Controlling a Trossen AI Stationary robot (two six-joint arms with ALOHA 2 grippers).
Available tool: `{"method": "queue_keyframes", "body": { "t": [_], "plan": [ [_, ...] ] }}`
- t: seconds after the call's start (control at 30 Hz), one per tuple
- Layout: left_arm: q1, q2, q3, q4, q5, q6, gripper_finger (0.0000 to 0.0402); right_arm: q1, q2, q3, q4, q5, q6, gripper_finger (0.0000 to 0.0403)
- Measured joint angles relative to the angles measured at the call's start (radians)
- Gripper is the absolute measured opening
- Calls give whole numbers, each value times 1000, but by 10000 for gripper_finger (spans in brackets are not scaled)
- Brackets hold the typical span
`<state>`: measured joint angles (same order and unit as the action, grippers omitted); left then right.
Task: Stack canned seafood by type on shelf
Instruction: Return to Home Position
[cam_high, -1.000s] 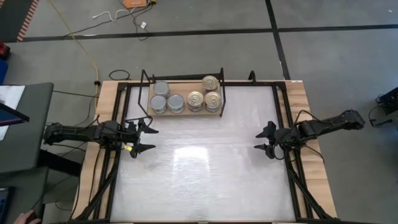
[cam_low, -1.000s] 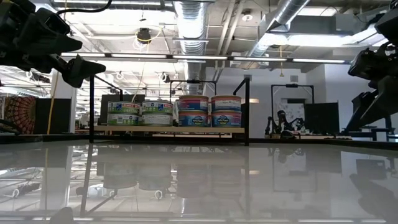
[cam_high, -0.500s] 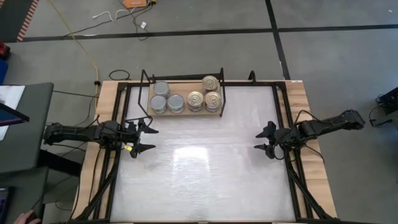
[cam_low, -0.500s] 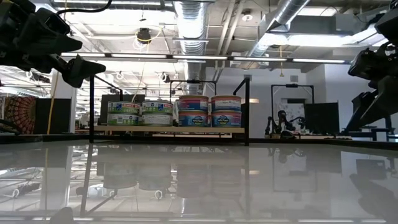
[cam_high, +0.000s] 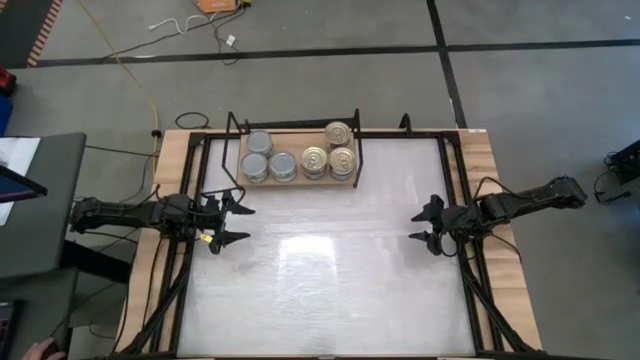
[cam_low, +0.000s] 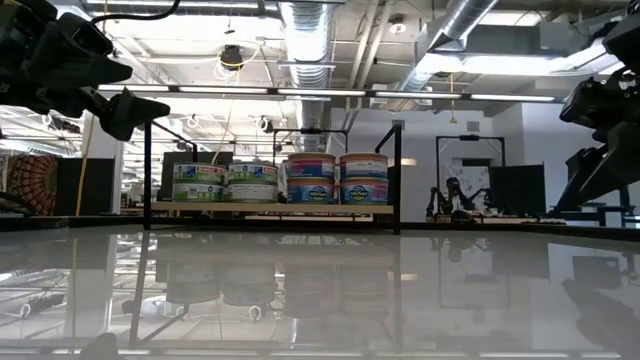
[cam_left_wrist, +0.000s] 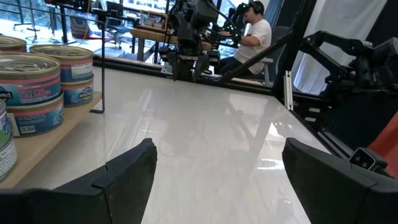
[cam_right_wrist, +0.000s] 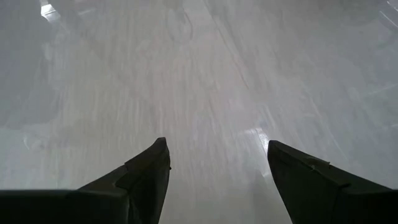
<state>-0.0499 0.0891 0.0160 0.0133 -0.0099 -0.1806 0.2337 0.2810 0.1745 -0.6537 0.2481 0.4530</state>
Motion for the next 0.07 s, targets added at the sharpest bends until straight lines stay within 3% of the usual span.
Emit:
{"method": "queue_keyframes", "body": {
  "t": [0.07],
  "plan": [
    [0, 0, 0, 0, 0, 0, 333, 0, 0, 0, 0, 0, 0, 291]
  ]
}}
